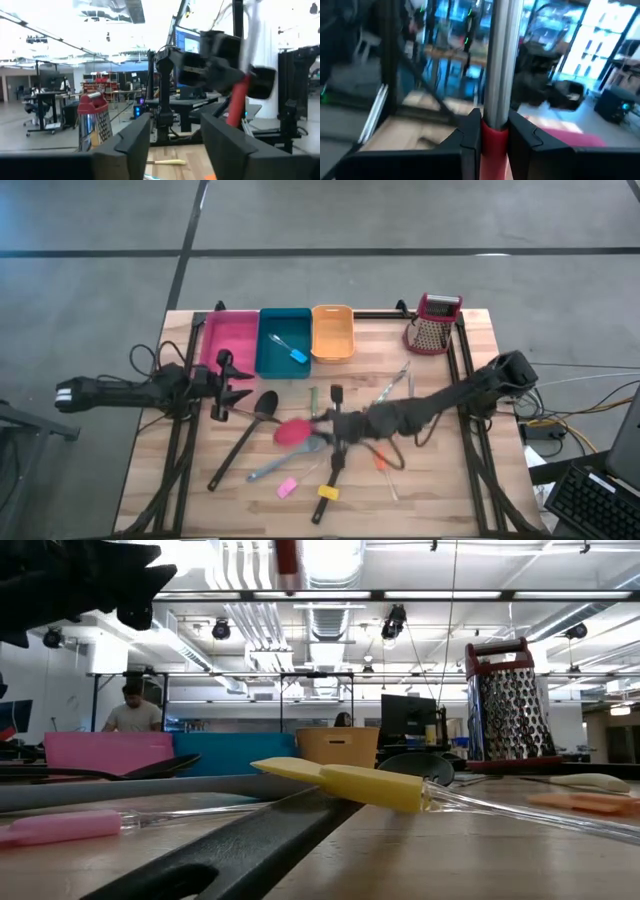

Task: Pick & Place Kitchen Items
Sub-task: Put the red serving spoon into the pink bin

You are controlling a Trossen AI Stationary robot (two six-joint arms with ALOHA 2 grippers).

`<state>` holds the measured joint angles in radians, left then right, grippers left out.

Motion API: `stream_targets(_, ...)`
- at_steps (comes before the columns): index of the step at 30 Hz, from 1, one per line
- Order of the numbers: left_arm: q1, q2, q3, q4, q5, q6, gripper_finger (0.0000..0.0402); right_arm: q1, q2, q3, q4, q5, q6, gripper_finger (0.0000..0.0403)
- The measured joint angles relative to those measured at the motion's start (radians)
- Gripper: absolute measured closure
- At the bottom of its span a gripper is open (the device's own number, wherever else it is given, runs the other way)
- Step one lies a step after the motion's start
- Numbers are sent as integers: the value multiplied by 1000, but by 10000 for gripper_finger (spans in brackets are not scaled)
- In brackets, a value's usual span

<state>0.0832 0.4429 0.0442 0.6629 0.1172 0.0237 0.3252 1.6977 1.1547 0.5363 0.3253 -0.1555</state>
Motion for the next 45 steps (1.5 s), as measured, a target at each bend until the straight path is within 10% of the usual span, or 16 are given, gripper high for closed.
stream_targets(20, -22, 656, 461, -77, 68, 158, 197, -190, 8, -62, 168, -135, 88, 355)
stream_targets(45, -22, 703, 548, -103, 160, 167, 197, -212, 4, -75, 217, -147, 119, 356)
